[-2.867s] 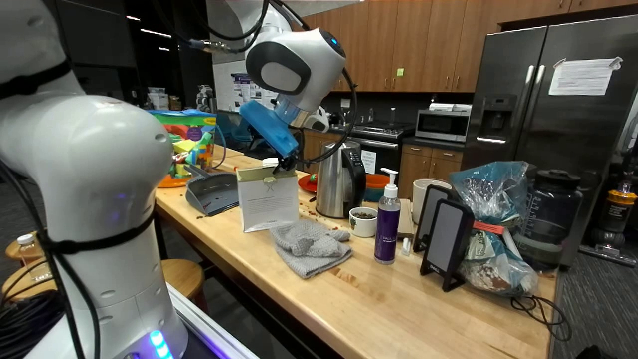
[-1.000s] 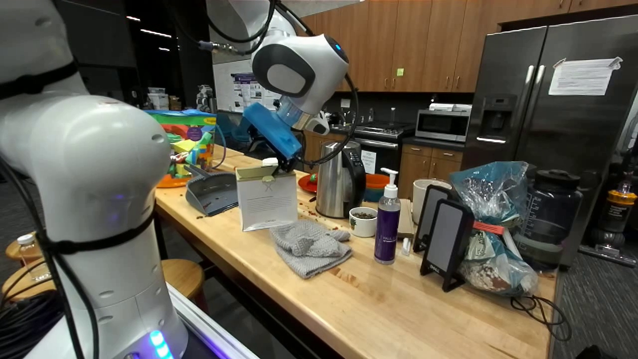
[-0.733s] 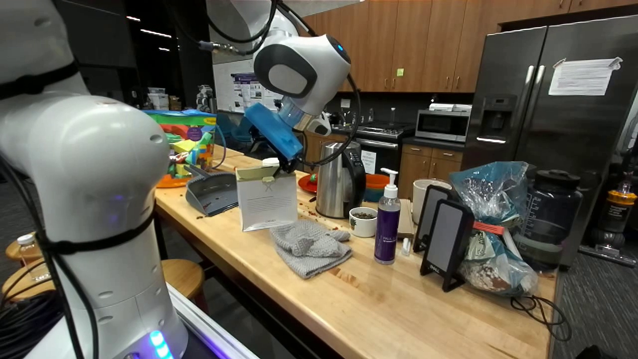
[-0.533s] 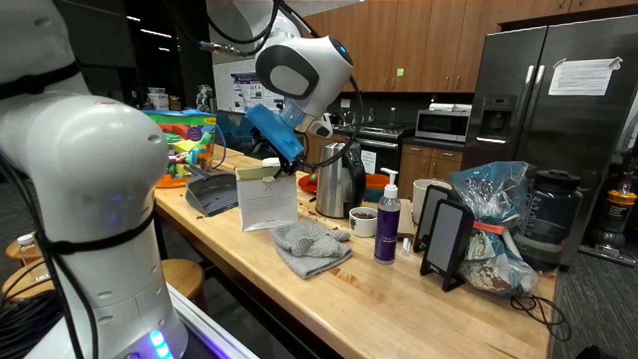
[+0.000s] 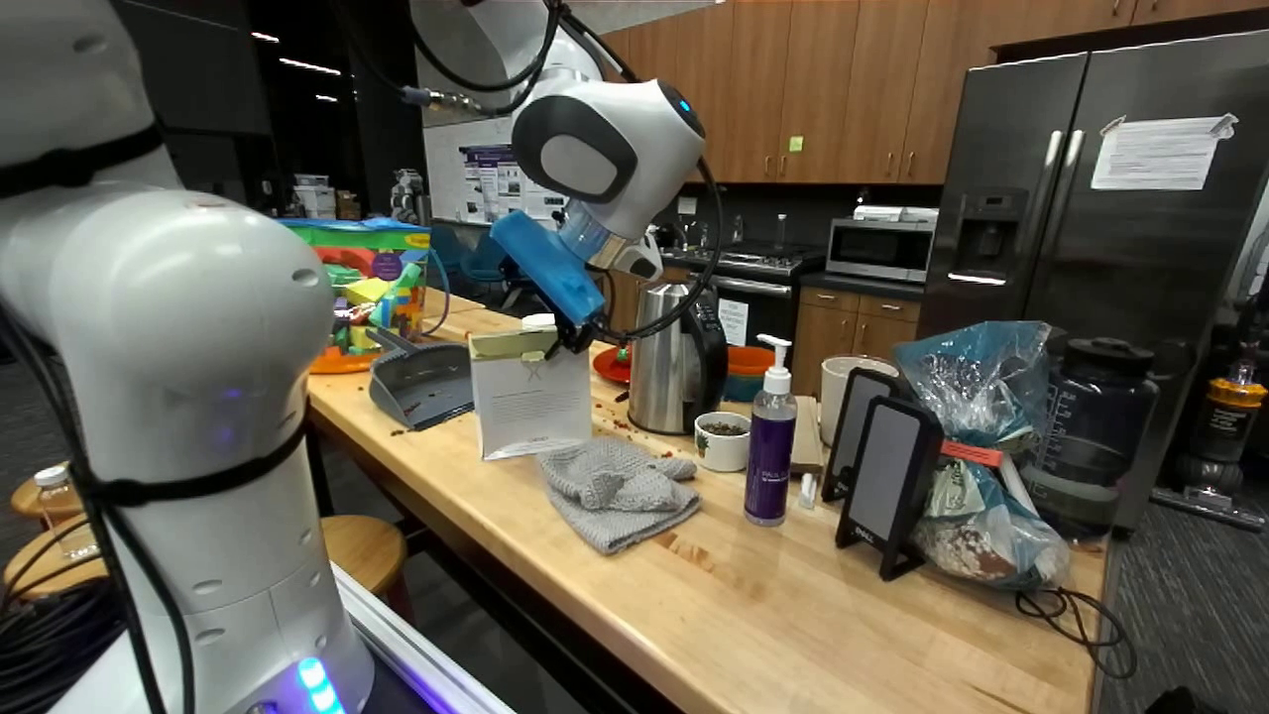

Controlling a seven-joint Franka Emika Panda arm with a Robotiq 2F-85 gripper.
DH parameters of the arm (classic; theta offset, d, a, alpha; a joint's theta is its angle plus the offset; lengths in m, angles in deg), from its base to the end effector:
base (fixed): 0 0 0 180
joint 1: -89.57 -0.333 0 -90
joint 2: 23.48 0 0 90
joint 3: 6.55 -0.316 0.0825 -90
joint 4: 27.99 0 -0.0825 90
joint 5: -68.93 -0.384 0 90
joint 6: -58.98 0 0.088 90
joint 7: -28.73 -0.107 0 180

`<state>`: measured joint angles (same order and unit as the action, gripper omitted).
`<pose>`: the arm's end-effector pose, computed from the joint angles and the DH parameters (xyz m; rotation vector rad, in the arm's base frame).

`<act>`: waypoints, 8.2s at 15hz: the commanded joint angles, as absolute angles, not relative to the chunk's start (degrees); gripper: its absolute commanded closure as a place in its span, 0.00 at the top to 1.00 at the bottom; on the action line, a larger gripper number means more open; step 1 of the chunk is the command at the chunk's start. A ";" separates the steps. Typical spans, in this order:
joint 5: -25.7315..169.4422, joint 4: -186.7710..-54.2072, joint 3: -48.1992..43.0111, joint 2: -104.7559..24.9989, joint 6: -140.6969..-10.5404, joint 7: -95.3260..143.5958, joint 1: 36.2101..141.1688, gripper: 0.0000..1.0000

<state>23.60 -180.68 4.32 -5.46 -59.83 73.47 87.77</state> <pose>0.3792 -0.0199 0.3317 -2.3974 -0.1667 -0.0726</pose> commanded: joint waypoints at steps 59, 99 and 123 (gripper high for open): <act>30.36 -184.76 -0.92 2.69 -66.79 62.11 87.77 1.00; 29.42 -182.80 -0.43 -1.45 -65.46 64.16 84.94 1.00; 31.21 -185.05 -1.60 3.27 -71.38 57.75 86.69 1.00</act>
